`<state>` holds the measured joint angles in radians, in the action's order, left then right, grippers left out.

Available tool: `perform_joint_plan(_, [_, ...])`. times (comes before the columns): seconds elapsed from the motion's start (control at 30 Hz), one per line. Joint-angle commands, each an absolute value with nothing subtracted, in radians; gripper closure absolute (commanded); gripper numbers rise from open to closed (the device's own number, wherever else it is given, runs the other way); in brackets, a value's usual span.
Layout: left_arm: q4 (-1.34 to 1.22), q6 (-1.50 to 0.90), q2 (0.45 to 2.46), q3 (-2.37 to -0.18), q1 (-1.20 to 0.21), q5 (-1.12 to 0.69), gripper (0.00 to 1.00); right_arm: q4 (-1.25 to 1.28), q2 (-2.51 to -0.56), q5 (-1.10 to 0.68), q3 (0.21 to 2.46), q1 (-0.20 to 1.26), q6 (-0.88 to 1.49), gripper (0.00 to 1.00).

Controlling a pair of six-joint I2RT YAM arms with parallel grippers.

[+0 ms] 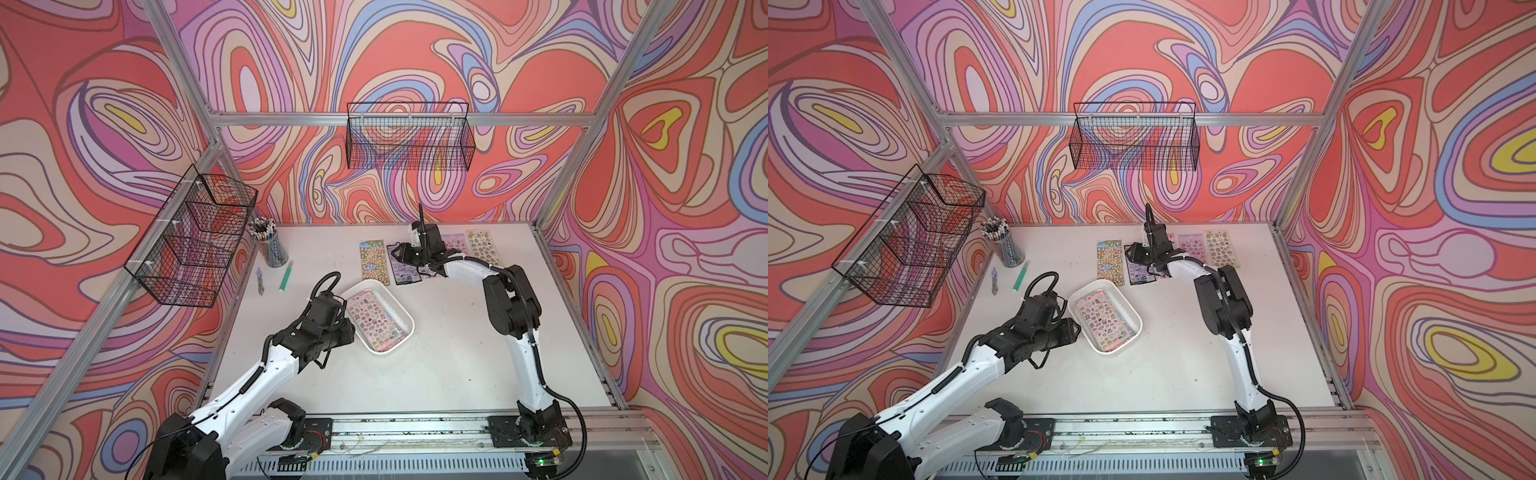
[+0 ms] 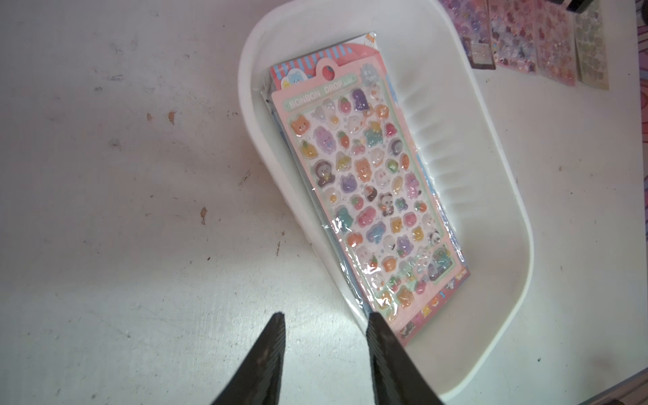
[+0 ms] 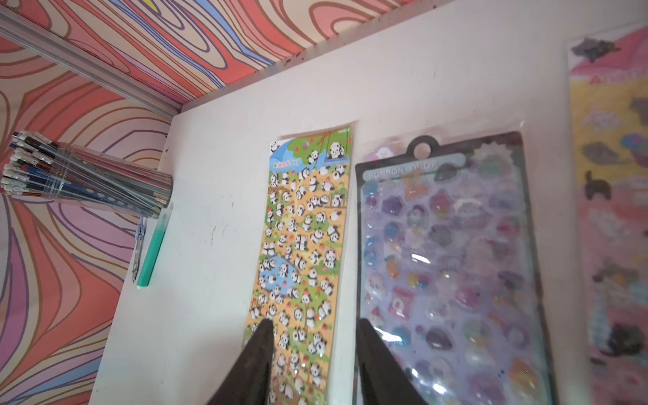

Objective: Take the stickers out of the storage box
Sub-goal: Place the sticker at the center of the board, then adjust the storage box at the center of the board.

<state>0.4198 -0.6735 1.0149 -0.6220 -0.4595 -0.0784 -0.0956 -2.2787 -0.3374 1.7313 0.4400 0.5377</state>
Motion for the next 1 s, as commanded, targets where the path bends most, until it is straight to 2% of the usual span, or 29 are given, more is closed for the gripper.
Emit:
perform_joint_plan(0.0, [0.436, -0.67, 1.016, -0.666, -0.464, -0.092, 0.57, -0.337, -2.175, -0.351, 1.745, 0.44, 0.38, 0.59])
perform_joint_plan(0.17, [0.445, -0.664, 0.994, -0.677, -0.464, -0.07, 0.56, -0.442, -1.992, -0.293, 1.571, 0.444, 0.282, 0.58])
perform_joint_plan(0.23, [0.461, -0.657, 0.996, -0.691, -0.463, -0.069, 0.49, -0.465, -1.936, -0.264, 1.52, 0.466, 0.264, 0.56])
perform_joint_plan(0.4, [0.499, -0.648, 0.967, -0.718, -0.464, -0.052, 0.39, -0.522, -1.869, -0.152, 1.462, 0.551, 0.254, 0.51])
perform_joint_plan(0.53, [0.533, -0.649, 0.939, -0.736, -0.464, -0.035, 0.38, -0.534, -1.877, -0.11, 1.444, 0.619, 0.265, 0.47])
perform_joint_plan(0.7, [0.562, -0.66, 0.908, -0.735, -0.463, -0.035, 0.41, -0.52, -1.916, -0.073, 1.45, 0.669, 0.281, 0.47])
perform_joint_plan(0.97, [0.6, -0.67, 0.839, -0.697, -0.463, -0.019, 0.42, -0.551, -2.031, -0.017, 1.516, 0.705, 0.279, 0.59])
